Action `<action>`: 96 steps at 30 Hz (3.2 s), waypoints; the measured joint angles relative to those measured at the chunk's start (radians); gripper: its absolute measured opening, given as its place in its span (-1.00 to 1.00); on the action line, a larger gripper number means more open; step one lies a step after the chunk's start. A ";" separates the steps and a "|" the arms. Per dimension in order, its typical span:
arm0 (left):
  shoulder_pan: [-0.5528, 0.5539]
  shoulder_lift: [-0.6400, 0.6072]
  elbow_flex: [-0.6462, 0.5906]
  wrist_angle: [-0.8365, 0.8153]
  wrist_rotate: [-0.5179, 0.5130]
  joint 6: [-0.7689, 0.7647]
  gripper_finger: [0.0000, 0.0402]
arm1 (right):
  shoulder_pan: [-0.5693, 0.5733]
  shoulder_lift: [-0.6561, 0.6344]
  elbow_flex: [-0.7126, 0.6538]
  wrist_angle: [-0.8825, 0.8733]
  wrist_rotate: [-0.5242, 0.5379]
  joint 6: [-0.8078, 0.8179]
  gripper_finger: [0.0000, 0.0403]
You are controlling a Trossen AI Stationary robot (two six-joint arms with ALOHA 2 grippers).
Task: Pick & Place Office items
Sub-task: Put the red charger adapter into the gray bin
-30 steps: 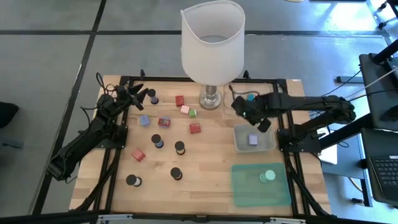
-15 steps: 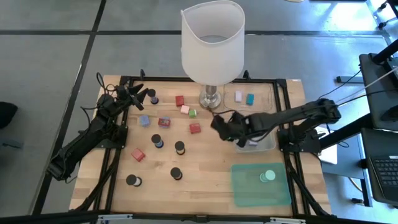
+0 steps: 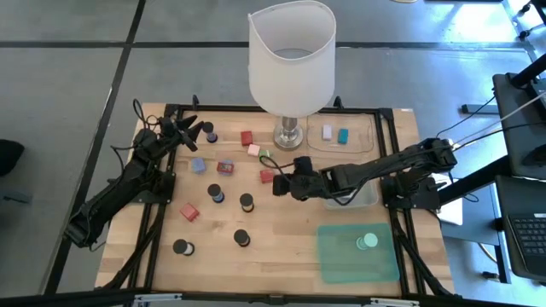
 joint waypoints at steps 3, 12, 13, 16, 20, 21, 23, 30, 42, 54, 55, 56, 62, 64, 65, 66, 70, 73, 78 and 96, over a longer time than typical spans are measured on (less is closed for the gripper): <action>0.000 0.000 0.000 -0.001 0.000 0.000 0.13 | 0.007 0.000 0.000 0.051 0.000 -0.294 -0.50; 0.000 0.000 0.000 -0.001 0.000 0.000 0.13 | 0.016 0.000 0.000 0.078 0.012 -0.570 -0.50; 0.000 0.000 0.000 -0.001 0.000 0.000 0.13 | 0.016 0.000 0.000 0.086 0.003 -0.581 -0.50; 0.000 0.000 0.000 -0.001 0.000 0.000 0.13 | 0.013 0.000 0.000 0.146 -0.001 -0.671 -0.50; 0.000 0.000 0.000 -0.001 0.000 0.000 0.13 | -0.010 0.000 0.000 0.186 0.000 -0.844 -0.50; 0.000 0.000 0.000 -0.001 0.000 0.000 0.13 | -0.020 0.000 0.000 0.193 -0.002 -0.885 -0.50; 0.000 0.000 0.000 -0.001 0.000 0.000 0.13 | -0.041 0.001 0.000 0.188 -0.011 -0.950 -0.50; 0.000 0.000 0.000 -0.001 0.000 0.000 0.13 | -0.153 0.044 0.000 0.188 -0.277 -0.971 -0.49; 0.000 0.000 0.000 -0.003 0.000 0.000 0.13 | -0.281 0.136 0.000 0.210 -0.611 -1.475 -0.12; 0.000 0.000 0.000 -0.004 0.000 0.000 0.13 | -0.331 0.176 0.001 0.209 -0.608 -1.592 0.58; 0.000 0.000 0.000 -0.004 0.000 0.000 0.13 | -0.335 0.184 0.001 0.211 -0.608 -1.591 0.64; 0.000 0.000 0.000 -0.004 0.000 0.000 0.13 | -0.338 0.190 0.001 0.209 -0.607 -1.590 0.69; 0.000 0.000 0.000 -0.004 0.000 0.000 0.13 | -0.354 0.243 0.000 0.222 -0.570 -1.590 0.90; 0.000 0.000 0.000 -0.004 0.000 0.000 0.13 | -0.358 0.259 0.000 0.219 -0.565 -1.590 0.94; 0.000 0.000 0.000 -0.004 0.000 0.000 0.13 | -0.358 0.268 0.000 0.225 -0.565 -1.590 0.95; 0.000 0.000 0.000 -0.004 0.000 0.000 0.13 | -0.358 0.276 0.000 0.228 -0.564 -1.590 0.97; 0.000 0.000 0.000 -0.004 0.000 0.000 0.13 | -0.358 0.302 0.000 0.250 -0.568 -1.590 0.98; 0.000 0.000 0.000 -0.004 0.000 0.000 0.13 | -0.359 0.321 0.000 0.251 -0.592 -1.590 0.98; 0.000 0.000 -0.001 -0.004 0.000 0.000 0.13 | -0.367 0.335 0.000 0.257 -0.641 -1.593 0.98; 0.000 0.000 -0.001 -0.004 0.000 0.000 0.13 | -0.381 0.400 0.000 0.295 -0.741 -1.525 0.98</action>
